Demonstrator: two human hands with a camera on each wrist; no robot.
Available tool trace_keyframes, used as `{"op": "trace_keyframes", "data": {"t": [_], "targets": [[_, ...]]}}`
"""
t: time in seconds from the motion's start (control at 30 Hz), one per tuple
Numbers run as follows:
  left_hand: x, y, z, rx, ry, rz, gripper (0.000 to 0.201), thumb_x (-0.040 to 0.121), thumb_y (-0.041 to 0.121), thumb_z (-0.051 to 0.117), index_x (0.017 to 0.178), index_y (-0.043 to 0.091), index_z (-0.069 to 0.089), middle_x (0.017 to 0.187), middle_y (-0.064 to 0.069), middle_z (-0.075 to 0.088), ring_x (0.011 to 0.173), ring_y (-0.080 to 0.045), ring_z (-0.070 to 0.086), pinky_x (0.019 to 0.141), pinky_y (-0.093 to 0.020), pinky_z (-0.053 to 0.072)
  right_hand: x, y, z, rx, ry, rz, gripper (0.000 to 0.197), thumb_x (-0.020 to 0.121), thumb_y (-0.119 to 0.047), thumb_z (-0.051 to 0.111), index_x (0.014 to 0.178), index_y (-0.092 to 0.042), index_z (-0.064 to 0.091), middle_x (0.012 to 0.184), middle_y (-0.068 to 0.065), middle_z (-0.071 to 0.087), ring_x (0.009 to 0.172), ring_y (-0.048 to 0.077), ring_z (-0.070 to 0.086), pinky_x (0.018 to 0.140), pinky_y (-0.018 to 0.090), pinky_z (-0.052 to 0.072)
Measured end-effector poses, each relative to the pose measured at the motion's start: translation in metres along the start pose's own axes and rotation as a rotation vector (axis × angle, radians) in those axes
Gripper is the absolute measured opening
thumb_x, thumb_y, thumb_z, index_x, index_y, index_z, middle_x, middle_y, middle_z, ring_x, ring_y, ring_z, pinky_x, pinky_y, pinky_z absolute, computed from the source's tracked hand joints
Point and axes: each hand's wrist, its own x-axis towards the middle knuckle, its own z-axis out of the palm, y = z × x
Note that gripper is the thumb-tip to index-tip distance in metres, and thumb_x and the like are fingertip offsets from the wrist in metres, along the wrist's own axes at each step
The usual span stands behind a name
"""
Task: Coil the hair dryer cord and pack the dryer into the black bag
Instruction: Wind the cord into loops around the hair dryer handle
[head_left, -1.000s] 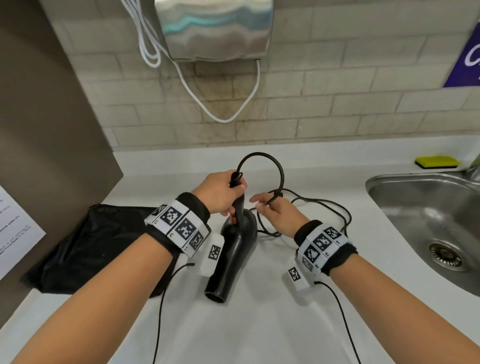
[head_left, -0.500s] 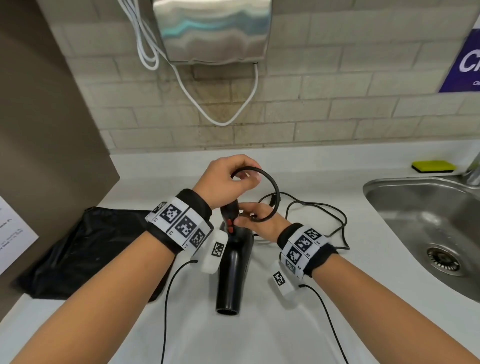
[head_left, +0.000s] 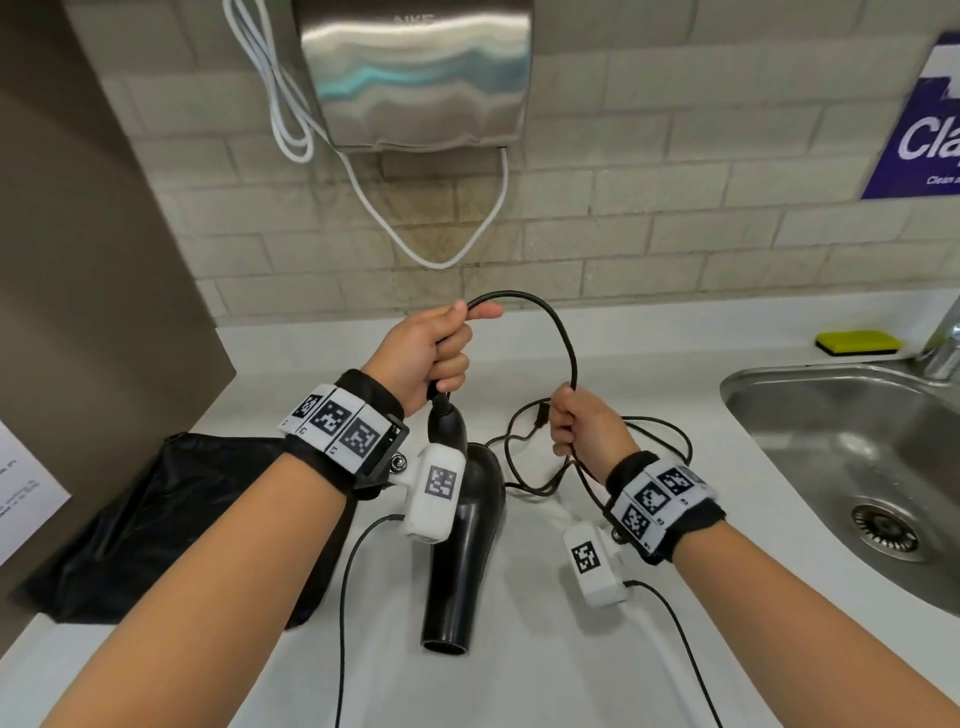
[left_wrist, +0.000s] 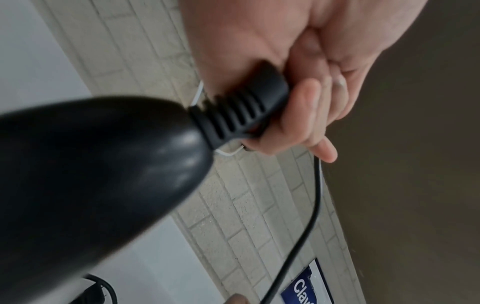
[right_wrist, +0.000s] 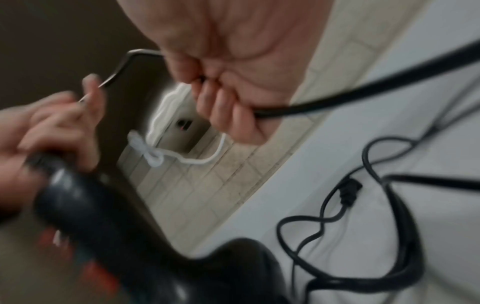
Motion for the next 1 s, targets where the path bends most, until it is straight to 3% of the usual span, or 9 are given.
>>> {"op": "trace_keyframes", "data": {"t": [0.07, 0.2, 0.33, 0.47, 0.6, 0.73, 0.83, 0.9, 1.0], "targets": [[0.001, -0.002, -0.001, -0.031, 0.002, 0.007, 0.033, 0.101, 0.023, 0.028, 0.104, 0.012, 0.06, 0.04, 0.01, 0.029, 0.031, -0.001, 0.018, 0.034, -0.016, 0.018, -0.001, 0.005, 0.003, -0.109, 0.081, -0.011, 0.034, 0.095, -0.011, 0.032, 0.062, -0.019, 0.029, 0.057, -0.003, 0.025, 0.039, 0.004, 0.023, 0.039, 0.017, 0.018], [0.0, -0.005, 0.005, -0.028, 0.01, 0.042, 0.035, 0.101, 0.018, 0.026, 0.108, 0.013, 0.059, 0.062, 0.009, 0.062, 0.034, -0.005, 0.033, 0.034, -0.015, 0.021, -0.008, 0.004, 0.021, -0.7, -0.009, -0.033, 0.034, 0.098, -0.017, 0.028, 0.065, -0.014, 0.036, 0.063, 0.0, 0.037, 0.06, 0.017, 0.037, 0.055, 0.025, 0.026], [-0.003, -0.004, 0.015, 0.021, 0.005, 0.036, 0.032, 0.101, 0.02, 0.028, 0.111, 0.016, 0.058, 0.089, 0.005, 0.073, 0.047, -0.01, 0.058, 0.035, -0.015, 0.034, -0.025, -0.01, 0.043, -1.022, -0.15, 0.007, 0.027, 0.099, -0.012, 0.027, 0.1, -0.002, 0.052, 0.092, 0.016, 0.054, 0.091, 0.032, 0.052, 0.075, 0.032, 0.034], [-0.005, -0.005, 0.023, 0.124, -0.037, 0.062, 0.031, 0.102, 0.023, 0.027, 0.112, 0.023, 0.056, 0.102, 0.007, 0.071, 0.067, -0.016, 0.069, 0.043, -0.02, 0.048, -0.037, -0.019, 0.056, -1.264, -0.278, -0.033, 0.028, 0.098, -0.015, 0.031, 0.076, -0.01, 0.048, 0.069, 0.0, 0.041, 0.072, 0.023, 0.046, 0.071, 0.03, 0.036], [-0.007, -0.004, 0.024, 0.177, -0.024, 0.08, 0.031, 0.103, 0.025, 0.024, 0.118, 0.025, 0.051, 0.114, 0.008, 0.065, 0.076, -0.017, 0.071, 0.044, -0.021, 0.049, -0.05, -0.028, 0.058, -1.267, -0.311, -0.079, 0.015, 0.093, -0.015, 0.037, 0.103, -0.004, 0.042, 0.07, -0.001, 0.038, 0.062, 0.017, 0.043, 0.06, 0.031, 0.038], [-0.011, -0.004, 0.015, 0.205, 0.049, 0.084, 0.032, 0.103, 0.029, 0.023, 0.13, 0.033, 0.041, 0.128, 0.007, 0.059, 0.067, -0.018, 0.072, 0.032, -0.016, 0.028, -0.054, -0.031, 0.041, -1.207, -0.284, -0.129, 0.023, 0.093, -0.007, 0.038, 0.116, -0.007, 0.035, 0.077, 0.005, 0.049, 0.064, 0.02, 0.049, 0.066, 0.039, 0.044], [-0.012, 0.001, 0.007, 0.226, 0.094, 0.095, 0.035, 0.103, 0.029, 0.023, 0.13, 0.051, 0.031, 0.121, 0.01, 0.063, 0.054, -0.018, 0.068, 0.03, -0.016, 0.023, -0.048, -0.022, 0.018, -1.184, -0.148, -0.212, 0.021, 0.098, -0.017, 0.033, 0.114, -0.007, 0.041, 0.082, 0.009, 0.054, 0.071, 0.025, 0.052, 0.07, 0.037, 0.043], [-0.009, 0.003, 0.002, 0.246, 0.155, 0.079, 0.035, 0.103, 0.023, 0.025, 0.132, 0.04, 0.035, 0.102, 0.008, 0.068, 0.034, -0.009, 0.049, 0.03, -0.016, 0.02, -0.043, -0.011, 0.004, -1.191, -0.095, -0.224, 0.024, 0.099, -0.022, 0.031, 0.112, -0.008, 0.046, 0.088, 0.013, 0.059, 0.078, 0.029, 0.055, 0.071, 0.035, 0.042], [-0.005, 0.004, -0.005, 0.294, 0.186, -0.018, 0.031, 0.102, 0.022, 0.029, 0.124, 0.013, 0.049, 0.07, 0.003, 0.067, 0.027, -0.005, 0.025, 0.03, -0.015, 0.016, -0.035, 0.007, -0.01, -1.14, -0.013, -0.261, 0.026, 0.099, -0.023, 0.032, 0.1, -0.008, 0.052, 0.08, 0.008, 0.057, 0.074, 0.024, 0.051, 0.068, 0.031, 0.04]]}}
